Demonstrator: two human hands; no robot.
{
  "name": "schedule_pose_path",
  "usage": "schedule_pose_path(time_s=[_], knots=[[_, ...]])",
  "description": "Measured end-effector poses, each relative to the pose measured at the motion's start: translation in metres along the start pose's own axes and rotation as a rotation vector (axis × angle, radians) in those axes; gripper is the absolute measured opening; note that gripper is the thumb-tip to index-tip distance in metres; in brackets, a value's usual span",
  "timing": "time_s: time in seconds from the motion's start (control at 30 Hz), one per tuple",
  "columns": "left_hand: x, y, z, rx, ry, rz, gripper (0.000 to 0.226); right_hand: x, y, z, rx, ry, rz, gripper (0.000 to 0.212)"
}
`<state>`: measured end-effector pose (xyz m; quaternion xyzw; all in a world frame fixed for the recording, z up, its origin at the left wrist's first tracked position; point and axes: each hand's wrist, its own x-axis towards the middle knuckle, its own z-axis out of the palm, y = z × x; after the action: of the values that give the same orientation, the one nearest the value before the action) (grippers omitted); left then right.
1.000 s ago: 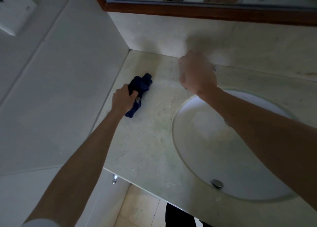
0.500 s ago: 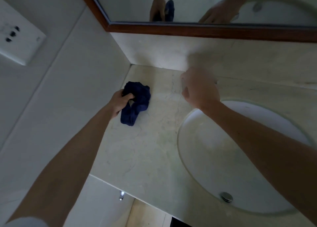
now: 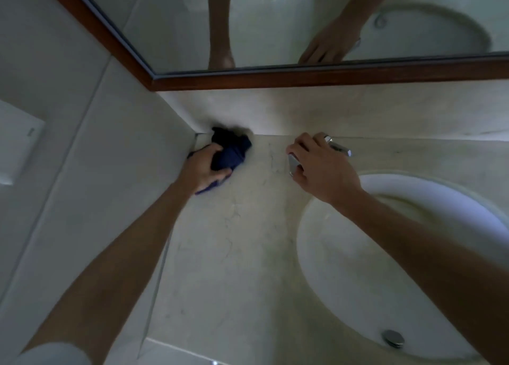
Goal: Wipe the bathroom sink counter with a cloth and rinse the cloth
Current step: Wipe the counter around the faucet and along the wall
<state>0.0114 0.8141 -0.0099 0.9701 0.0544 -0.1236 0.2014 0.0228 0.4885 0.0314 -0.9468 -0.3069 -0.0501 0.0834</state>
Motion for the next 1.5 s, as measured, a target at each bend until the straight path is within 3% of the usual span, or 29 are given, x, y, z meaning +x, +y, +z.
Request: schedule_pose_path(time_s=[0.13, 0.3, 0.43, 0.57, 0.63, 0.73, 0.83, 1.0, 1.07, 1.27, 1.5], knots=[[0.008, -0.007, 0.018, -0.089, -0.004, 0.024, 0.074, -0.001, 0.001, 0.001, 0.001, -0.006, 0.008, 0.027], [0.02, -0.03, 0.002, -0.202, -0.121, -0.124, 0.057, 0.0, 0.002, 0.001, 0.04, -0.019, 0.009, 0.026], [0.027, -0.021, -0.017, -0.154, -0.246, -0.051, 0.041, 0.0, 0.001, 0.0, 0.075, -0.021, 0.012, 0.027], [0.047, -0.044, -0.026, -0.068, 0.001, -0.09, 0.031, 0.0, 0.002, -0.001, 0.064, -0.007, 0.013, 0.026], [0.054, -0.044, -0.021, 0.104, 0.036, -0.085, 0.043, 0.001, 0.002, -0.001, 0.071, -0.01, 0.015, 0.027], [0.056, -0.022, -0.005, 0.149, 0.135, -0.117, 0.055, 0.0, 0.002, 0.0, 0.074, -0.005, 0.014, 0.026], [0.047, -0.008, 0.016, 0.02, 0.21, -0.319, 0.051, 0.0, 0.001, -0.001, 0.072, -0.004, 0.02, 0.025], [0.047, 0.004, 0.042, -0.039, 0.388, -0.568, 0.073, 0.0, 0.001, 0.001, 0.071, 0.017, 0.013, 0.026], [0.052, 0.003, 0.048, 0.035, 0.46, -0.517, 0.074, -0.001, 0.002, 0.003, 0.068, 0.024, 0.015, 0.027], [0.07, -0.027, 0.029, 0.351, 0.528, 0.083, 0.047, 0.0, 0.002, 0.005, 0.091, 0.024, 0.017, 0.029], [0.07, -0.035, 0.037, 0.353, 0.361, 0.145, 0.05, 0.0, 0.002, 0.002, 0.105, 0.031, 0.027, 0.027]])
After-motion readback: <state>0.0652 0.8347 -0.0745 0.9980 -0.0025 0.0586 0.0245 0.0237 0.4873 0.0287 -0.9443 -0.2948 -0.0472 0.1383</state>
